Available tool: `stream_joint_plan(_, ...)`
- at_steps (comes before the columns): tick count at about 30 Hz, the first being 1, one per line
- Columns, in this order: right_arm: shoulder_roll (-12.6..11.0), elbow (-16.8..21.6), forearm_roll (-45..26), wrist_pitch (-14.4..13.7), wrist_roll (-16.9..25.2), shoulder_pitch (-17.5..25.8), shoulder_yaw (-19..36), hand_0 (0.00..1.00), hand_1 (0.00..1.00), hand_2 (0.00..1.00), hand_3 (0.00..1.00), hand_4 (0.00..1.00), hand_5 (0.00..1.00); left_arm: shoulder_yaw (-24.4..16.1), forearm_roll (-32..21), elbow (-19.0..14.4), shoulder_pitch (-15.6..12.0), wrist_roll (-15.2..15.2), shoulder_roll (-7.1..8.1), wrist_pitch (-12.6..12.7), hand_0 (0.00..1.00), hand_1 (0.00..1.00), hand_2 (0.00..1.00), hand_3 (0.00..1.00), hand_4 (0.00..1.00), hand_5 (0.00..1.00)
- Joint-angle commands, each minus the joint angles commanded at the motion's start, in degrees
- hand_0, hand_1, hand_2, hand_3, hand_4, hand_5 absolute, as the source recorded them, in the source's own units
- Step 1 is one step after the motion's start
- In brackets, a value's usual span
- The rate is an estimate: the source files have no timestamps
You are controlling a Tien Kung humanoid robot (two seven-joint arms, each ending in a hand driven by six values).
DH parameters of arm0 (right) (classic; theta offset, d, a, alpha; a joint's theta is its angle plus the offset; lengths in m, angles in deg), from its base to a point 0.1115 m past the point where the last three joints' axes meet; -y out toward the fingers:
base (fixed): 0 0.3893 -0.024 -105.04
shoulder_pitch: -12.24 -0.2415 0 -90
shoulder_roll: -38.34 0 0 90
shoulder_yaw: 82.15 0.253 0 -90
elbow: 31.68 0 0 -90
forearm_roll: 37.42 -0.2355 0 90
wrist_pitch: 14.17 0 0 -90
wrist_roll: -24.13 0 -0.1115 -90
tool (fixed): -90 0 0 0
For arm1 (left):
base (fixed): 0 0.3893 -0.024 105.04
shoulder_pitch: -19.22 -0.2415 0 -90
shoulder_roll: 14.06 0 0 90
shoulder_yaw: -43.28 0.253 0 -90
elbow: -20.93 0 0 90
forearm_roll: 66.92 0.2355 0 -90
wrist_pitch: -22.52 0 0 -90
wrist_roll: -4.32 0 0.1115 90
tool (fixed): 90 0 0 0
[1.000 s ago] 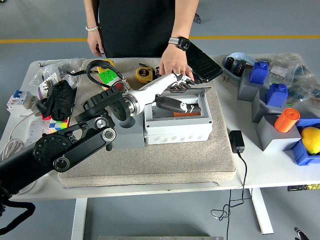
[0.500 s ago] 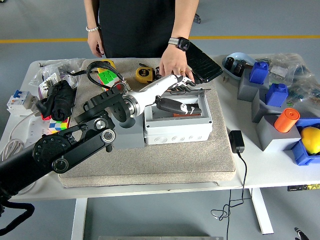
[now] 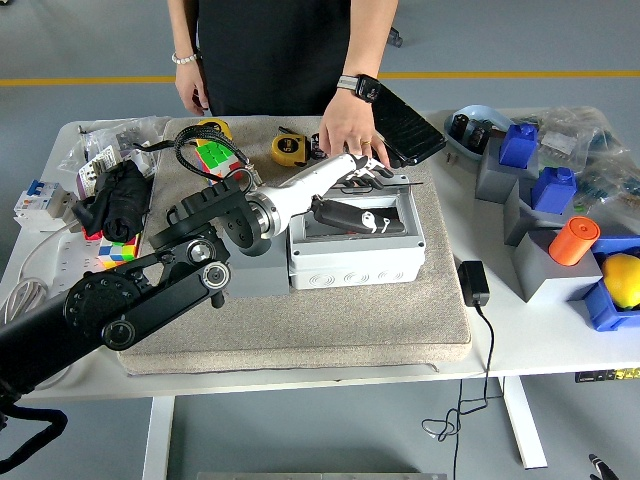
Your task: Fetch the battery,place it into the box,close the lid of the box
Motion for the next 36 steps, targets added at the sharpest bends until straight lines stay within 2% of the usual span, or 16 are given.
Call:
stream_joint_plan(27, 0.03, 0.01, 0.08, -0.02, -0.1, -0.08, -0.05, 0.666, 0.639, 0.642, 0.535, 0.872, 0.442, 0.22, -2.21, -2.08, -1.02, 0.52, 0.64, -0.86, 0.674, 0.725, 0.762, 0.799, 0.998, 0.477)
stream_joint_plan(31, 0.04, 0.04, 0.03, -0.01, -0.06, -0.11, 0.08, 0.666, 0.639, 0.642, 0.536, 0.872, 0.441, -0.47, -3.44, -3.09, -1.23, 0.03, 0.81, -0.81, 0.67, 0.722, 0.76, 0.797, 0.998, 0.477)
stream_joint_plan(36, 0.01, 0.03, 0.15, 0.03, -0.1, -0.15, 0.03, 0.666, 0.639, 0.641, 0.536, 0.872, 0.441, -2.88, -4.63, -3.7, -1.74, -1.52, 1.05, 0.44, 0.649, 0.715, 0.753, 0.792, 0.998, 0.472)
